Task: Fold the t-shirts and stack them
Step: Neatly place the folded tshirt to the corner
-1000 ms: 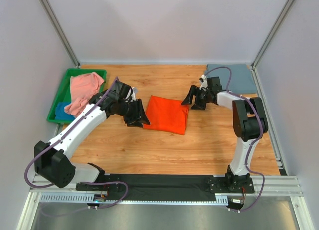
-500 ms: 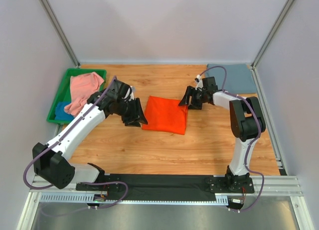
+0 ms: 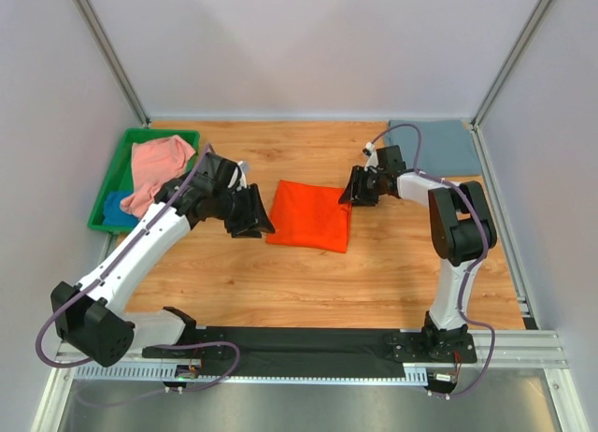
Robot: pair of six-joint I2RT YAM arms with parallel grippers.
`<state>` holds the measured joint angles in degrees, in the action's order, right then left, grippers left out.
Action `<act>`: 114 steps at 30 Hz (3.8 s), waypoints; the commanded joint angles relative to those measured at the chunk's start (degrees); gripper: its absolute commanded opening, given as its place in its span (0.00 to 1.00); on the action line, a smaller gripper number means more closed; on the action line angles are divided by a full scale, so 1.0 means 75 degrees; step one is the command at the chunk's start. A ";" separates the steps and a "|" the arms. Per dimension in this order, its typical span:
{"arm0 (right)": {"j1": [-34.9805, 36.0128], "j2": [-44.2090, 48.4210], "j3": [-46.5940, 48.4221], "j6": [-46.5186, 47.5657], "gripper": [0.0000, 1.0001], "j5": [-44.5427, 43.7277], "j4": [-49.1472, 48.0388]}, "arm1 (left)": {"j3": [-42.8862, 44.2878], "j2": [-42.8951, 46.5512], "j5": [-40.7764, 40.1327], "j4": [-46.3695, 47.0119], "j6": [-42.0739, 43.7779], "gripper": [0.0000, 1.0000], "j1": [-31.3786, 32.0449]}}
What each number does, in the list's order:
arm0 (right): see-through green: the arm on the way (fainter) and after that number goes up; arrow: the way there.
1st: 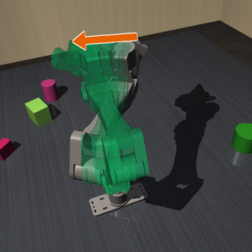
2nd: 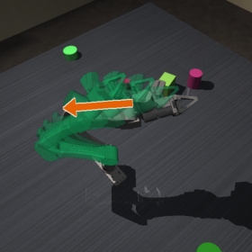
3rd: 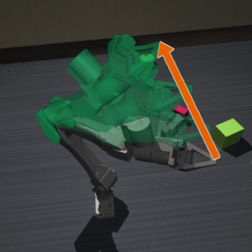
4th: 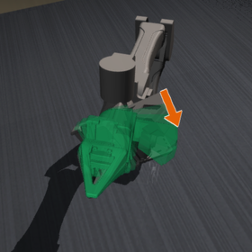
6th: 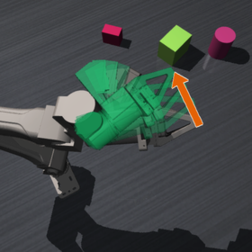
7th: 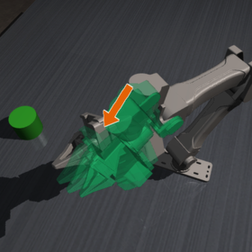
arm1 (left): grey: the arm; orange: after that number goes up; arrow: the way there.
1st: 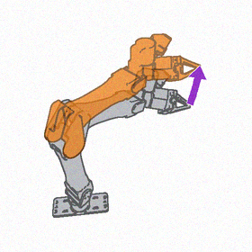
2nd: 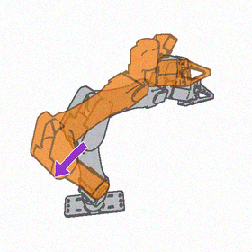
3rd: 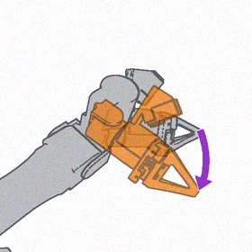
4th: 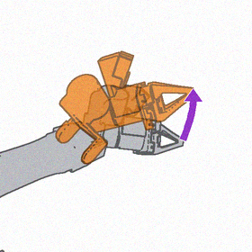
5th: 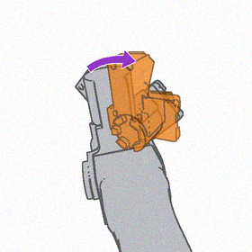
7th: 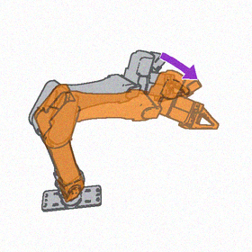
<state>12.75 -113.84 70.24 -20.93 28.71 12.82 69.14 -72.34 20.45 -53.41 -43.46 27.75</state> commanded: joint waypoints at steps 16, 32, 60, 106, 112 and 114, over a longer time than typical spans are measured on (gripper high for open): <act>0.0304 0.1162 0.1005 0.2075 0.00 -0.2841 0.2192 | -0.1413 0.0937 0.0285 0.1647 -0.0872 0.50 0.0015; -0.1160 0.1281 0.2482 0.4020 0.00 -0.4742 0.2252 | -0.1297 0.0165 0.0578 0.2281 -0.0920 0.51 0.0015; -0.3657 -0.3628 0.9560 0.3858 0.00 -0.1542 0.2137 | -0.0770 -0.0468 -0.0558 0.1391 -0.1295 0.50 0.0144; -0.4185 -0.5470 0.9667 -0.0117 0.02 -0.2959 -0.0839 | 0.0120 -0.1160 -0.0382 0.1332 -0.0674 0.50 0.0273; -0.4314 -0.5166 0.9316 -0.0127 0.10 -0.2857 -0.1345 | 0.0214 -0.1254 -0.0173 0.1238 -0.0557 0.50 0.0285; -0.4314 -0.4628 0.8977 -0.0303 0.13 -0.2470 -0.1334 | 0.0249 -0.1079 -0.0137 0.1098 -0.0498 0.50 0.0296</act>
<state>-18.85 -155.57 139.09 -22.11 8.60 7.53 68.53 -81.89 17.89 -43.99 -48.99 29.61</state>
